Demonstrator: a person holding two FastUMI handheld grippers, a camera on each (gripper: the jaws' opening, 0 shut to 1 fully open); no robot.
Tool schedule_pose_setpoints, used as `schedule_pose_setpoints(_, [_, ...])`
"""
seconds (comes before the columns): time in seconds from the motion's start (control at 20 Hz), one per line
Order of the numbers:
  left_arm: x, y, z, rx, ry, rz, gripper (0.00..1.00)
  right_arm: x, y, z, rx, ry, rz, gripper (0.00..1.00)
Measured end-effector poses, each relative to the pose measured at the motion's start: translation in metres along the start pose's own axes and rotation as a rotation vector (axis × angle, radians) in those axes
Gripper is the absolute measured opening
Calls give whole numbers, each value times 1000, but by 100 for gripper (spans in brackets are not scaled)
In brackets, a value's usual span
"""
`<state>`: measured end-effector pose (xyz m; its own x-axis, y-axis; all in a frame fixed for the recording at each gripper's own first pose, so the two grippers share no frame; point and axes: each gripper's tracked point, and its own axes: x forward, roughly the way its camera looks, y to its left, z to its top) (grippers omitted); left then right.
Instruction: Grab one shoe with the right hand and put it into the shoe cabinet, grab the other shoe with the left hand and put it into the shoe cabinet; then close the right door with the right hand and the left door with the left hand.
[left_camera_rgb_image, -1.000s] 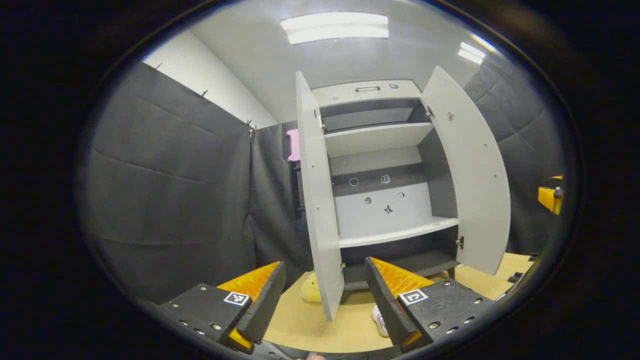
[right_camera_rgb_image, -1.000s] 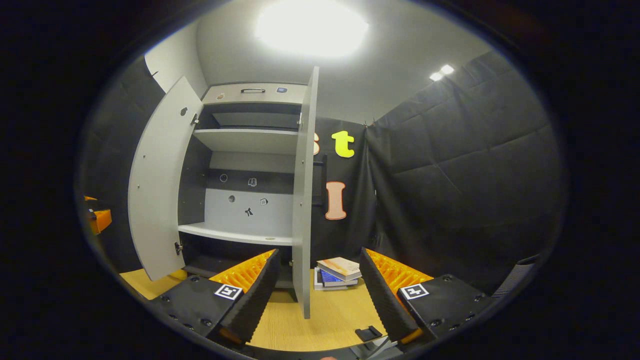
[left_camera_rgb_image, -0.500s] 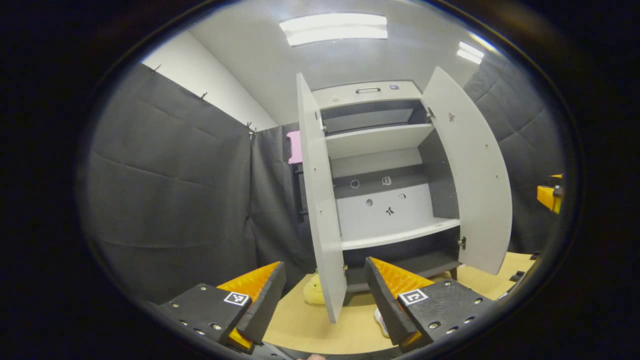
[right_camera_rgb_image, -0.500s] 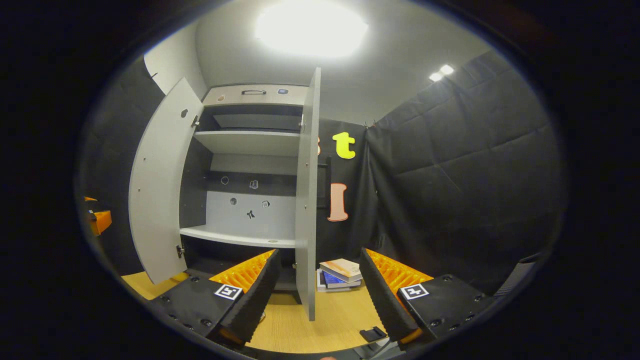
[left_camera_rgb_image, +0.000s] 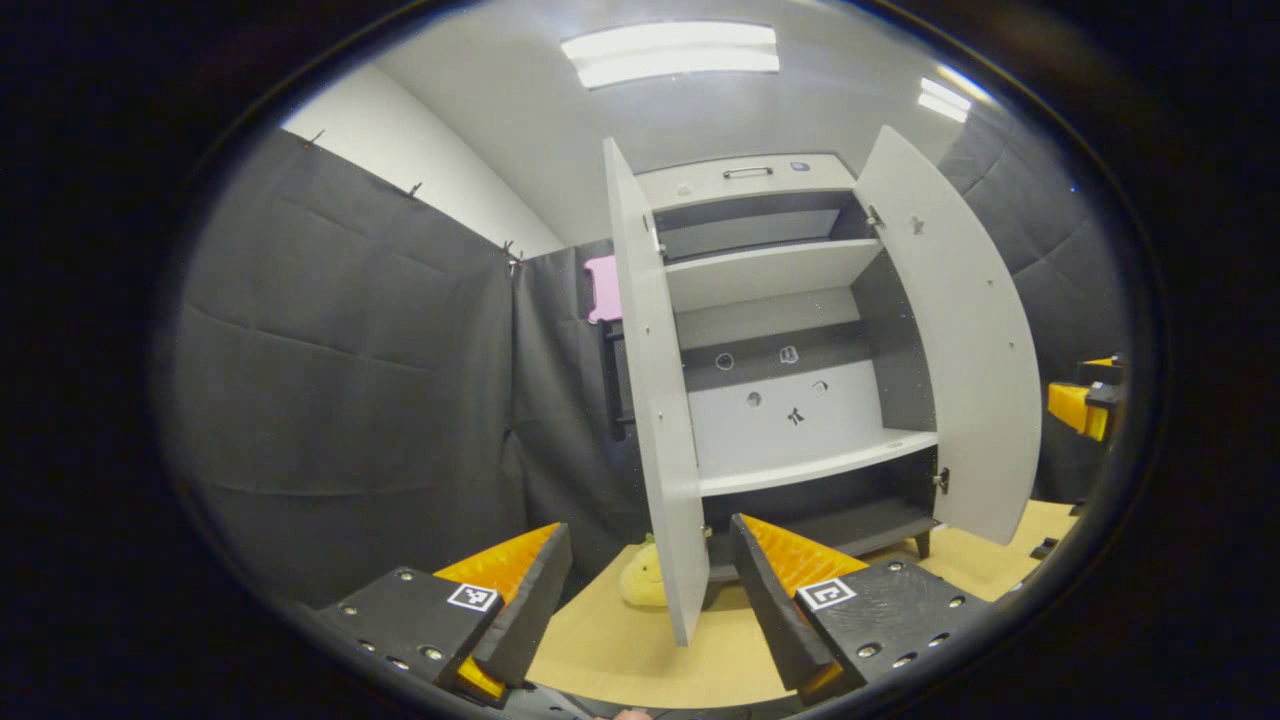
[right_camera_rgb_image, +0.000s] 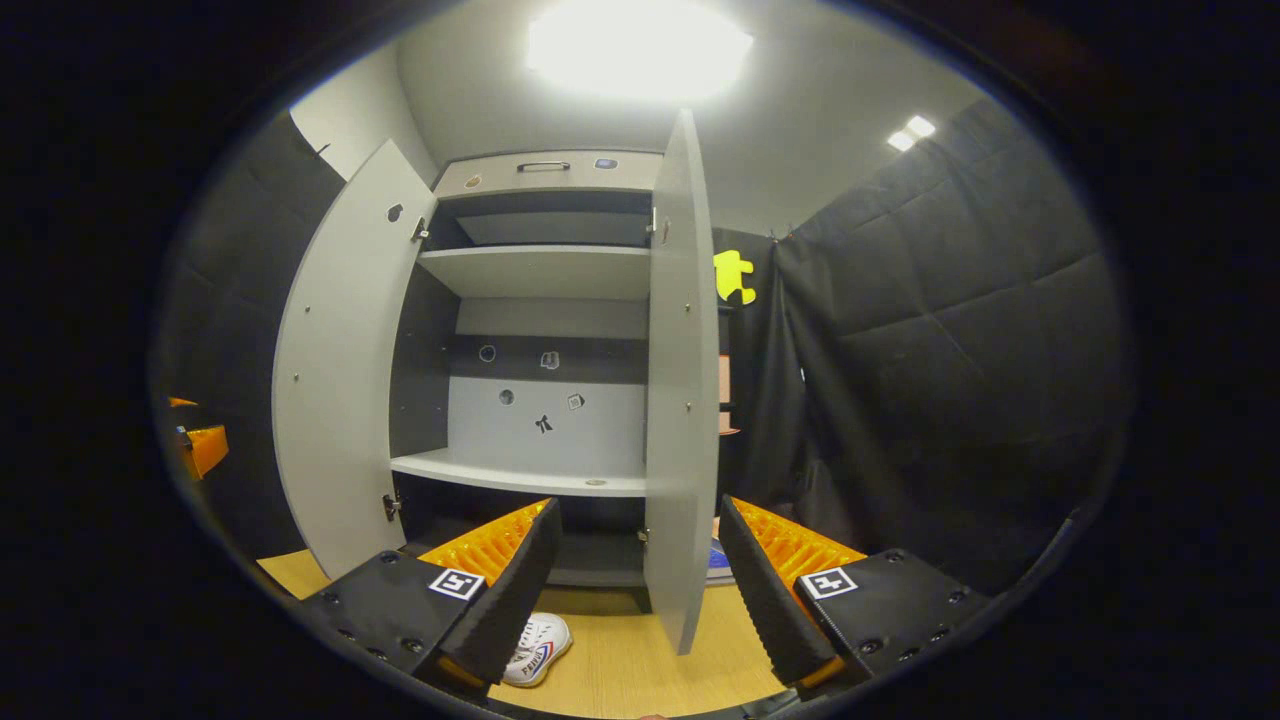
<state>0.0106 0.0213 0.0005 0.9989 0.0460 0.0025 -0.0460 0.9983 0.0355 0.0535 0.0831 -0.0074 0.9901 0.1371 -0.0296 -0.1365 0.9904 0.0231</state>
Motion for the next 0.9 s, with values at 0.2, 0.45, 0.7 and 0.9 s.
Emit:
schedule_pose_setpoints(0.2, [4, 12, -6, 8, 14, 42, 92, 34, 30, -22, -12, 52, 61, 99])
schedule_pose_setpoints(0.45, [9, 29, -13, 22, 37, 91, 92, 70, 75, -61, 5, 141, 145, 99])
schedule_pose_setpoints(0.7, [14, 41, -23, 33, 65, 134, 92, 100, 111, -118, 10, 281, 211, 99])
schedule_pose_setpoints(0.9, [16, 50, -30, 51, 86, 166, 92, 116, 129, -171, 9, 408, 248, 99])
